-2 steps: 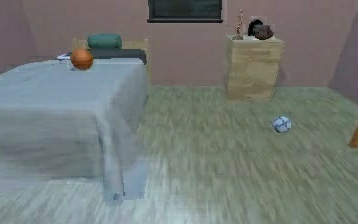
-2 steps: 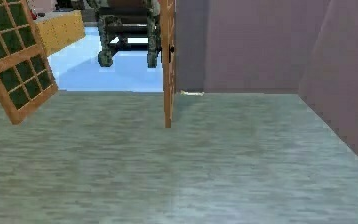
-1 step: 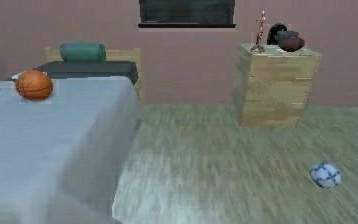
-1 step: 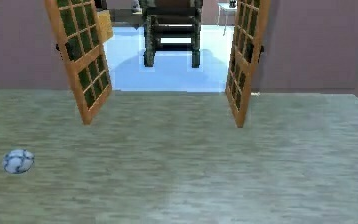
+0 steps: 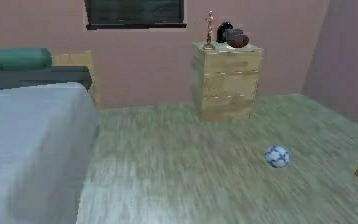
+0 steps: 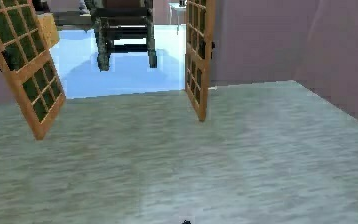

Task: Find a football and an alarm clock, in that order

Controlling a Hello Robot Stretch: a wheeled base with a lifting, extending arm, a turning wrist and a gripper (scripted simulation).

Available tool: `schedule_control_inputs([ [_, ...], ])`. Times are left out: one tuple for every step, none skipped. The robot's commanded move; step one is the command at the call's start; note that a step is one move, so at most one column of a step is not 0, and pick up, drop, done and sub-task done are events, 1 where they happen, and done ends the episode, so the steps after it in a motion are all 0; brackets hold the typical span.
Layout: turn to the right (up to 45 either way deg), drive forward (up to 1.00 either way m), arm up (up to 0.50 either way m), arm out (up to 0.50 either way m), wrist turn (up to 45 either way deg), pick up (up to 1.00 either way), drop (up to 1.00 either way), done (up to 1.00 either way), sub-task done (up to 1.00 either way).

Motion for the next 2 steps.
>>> schedule_control_inputs([
  [0.0, 1.00, 0.00, 0.00, 0.0, 0.00, 0.00, 0.00, 0.00],
  [3.0, 0.00, 0.00, 0.00, 0.0, 0.00, 0.00, 0.00, 0.00],
])
